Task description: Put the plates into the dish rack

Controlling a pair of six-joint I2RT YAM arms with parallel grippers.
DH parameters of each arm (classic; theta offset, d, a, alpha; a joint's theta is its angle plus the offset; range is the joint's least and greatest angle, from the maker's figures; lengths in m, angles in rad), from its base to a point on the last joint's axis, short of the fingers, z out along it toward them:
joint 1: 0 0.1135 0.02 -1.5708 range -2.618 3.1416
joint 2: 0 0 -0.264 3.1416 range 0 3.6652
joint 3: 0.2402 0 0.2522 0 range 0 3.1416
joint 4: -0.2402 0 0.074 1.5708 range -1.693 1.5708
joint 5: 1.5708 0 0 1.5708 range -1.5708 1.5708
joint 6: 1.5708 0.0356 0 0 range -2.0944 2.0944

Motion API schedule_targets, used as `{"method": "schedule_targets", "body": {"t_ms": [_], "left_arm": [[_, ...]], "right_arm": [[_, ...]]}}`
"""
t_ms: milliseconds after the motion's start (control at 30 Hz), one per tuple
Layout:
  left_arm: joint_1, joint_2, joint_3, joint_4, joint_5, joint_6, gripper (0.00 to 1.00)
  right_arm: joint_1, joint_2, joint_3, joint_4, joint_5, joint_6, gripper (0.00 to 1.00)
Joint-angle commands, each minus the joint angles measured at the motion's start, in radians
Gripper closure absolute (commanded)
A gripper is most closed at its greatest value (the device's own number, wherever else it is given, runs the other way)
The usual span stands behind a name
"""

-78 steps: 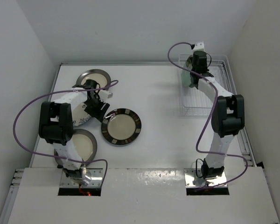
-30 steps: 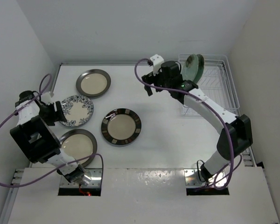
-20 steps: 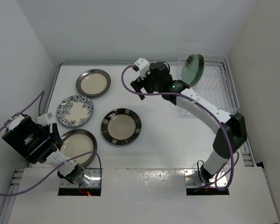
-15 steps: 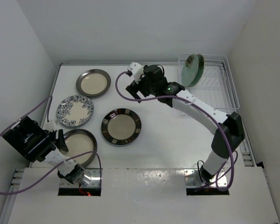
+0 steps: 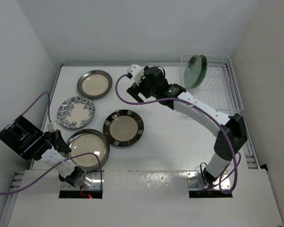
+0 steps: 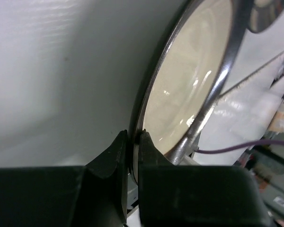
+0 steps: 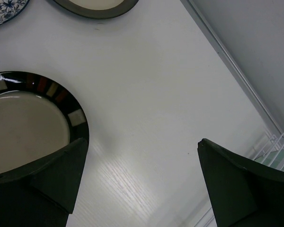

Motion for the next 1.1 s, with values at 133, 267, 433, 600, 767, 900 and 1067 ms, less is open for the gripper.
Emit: {"method": "schedule_targets", "body": {"t_ms": [133, 267, 433, 600, 767, 900, 1067], "left_arm": [[0.025, -0.100, 0.185, -0.097, 0.066, 0.327, 1.00], [0.025, -0.175, 0.284, -0.097, 0.175, 0.327, 1.00], [-0.042, -0.252, 0.411, -0.097, 0.396, 0.298, 1.00], [-0.169, -0.272, 0.503, -0.097, 0.572, 0.192, 1.00], [-0.390, -0.269, 0.578, -0.097, 0.670, 0.119, 1.00], [-0.516, -0.218, 0.643, -0.075, 0.728, 0.050, 1.00], [-0.636, -0.197, 0.684, 0.018, 0.766, -0.066, 1.00]], "right_arm": [[-0.007, 0.003, 0.016, 0.052, -0.095, 0.028, 0.00], [-0.036, 0.034, 0.069, 0.003, -0.355, 0.114, 0.00], [-0.058, 0.106, 0.132, 0.049, -0.602, 0.253, 0.00], [-0.070, 0.195, 0.186, 0.189, -0.716, 0.428, 0.00], [-0.068, 0.245, 0.209, 0.354, -0.799, 0.511, 0.00], [-0.073, 0.282, 0.233, 0.390, -0.787, 0.544, 0.00], [-0.067, 0.296, 0.203, 0.387, -0.801, 0.545, 0.04]]}}
